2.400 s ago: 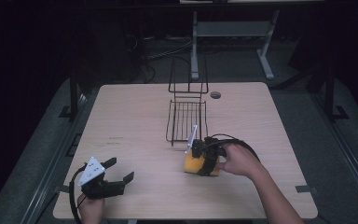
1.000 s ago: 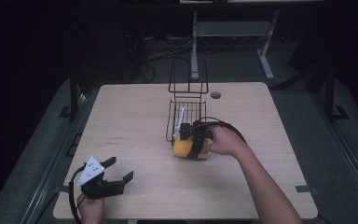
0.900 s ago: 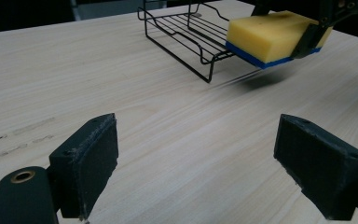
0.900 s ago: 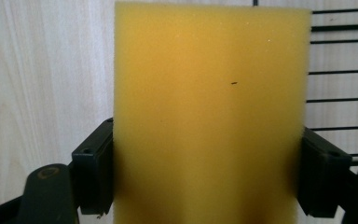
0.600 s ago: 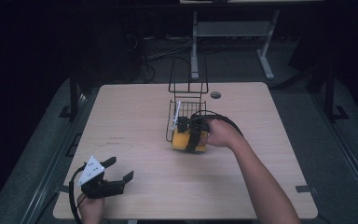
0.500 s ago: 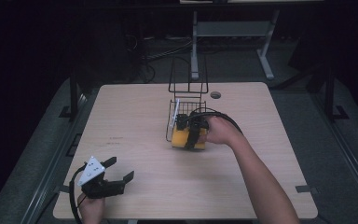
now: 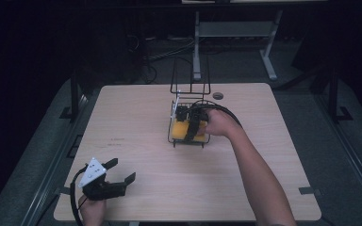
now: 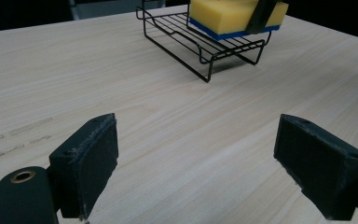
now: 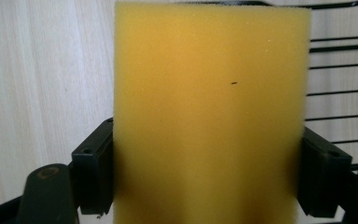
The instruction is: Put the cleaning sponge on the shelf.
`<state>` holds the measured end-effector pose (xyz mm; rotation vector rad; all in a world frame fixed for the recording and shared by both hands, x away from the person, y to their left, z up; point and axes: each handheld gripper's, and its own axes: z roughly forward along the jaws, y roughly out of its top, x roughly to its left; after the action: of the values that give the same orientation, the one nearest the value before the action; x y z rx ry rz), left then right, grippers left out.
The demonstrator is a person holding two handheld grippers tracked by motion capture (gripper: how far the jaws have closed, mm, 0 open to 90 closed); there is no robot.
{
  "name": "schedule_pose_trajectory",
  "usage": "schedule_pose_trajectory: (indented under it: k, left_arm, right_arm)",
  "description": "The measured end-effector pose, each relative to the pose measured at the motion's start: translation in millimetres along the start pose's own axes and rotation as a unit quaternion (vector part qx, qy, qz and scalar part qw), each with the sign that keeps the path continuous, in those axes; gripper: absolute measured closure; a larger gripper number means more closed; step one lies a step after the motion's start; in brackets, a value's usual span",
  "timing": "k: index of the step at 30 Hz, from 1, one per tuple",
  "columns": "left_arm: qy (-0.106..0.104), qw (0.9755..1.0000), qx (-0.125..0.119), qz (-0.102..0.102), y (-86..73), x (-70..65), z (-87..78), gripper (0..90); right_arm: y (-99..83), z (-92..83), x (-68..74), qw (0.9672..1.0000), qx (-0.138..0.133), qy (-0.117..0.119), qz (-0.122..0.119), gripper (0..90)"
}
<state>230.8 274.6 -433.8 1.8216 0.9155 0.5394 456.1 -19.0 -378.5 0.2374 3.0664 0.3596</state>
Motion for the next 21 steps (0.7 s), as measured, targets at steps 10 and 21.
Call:
schedule_pose_trajectory:
  k: [10, 21]
  left_arm:
    - [0.002, 1.0000, -0.002, -0.004, -0.5, 1.8, -1.9, 13.0]
    - [0.001, 1.0000, -0.002, -0.007, -1.4, 3.7, -2.8, 13.0]
  right_arm:
    - [1.6, 6.9, -15.3, 0.9998, 0.021, -0.003, 0.003, 21.9]
    - [7.3, 16.5, -28.6, 0.9996, 0.029, 0.008, 0.002, 21.8]
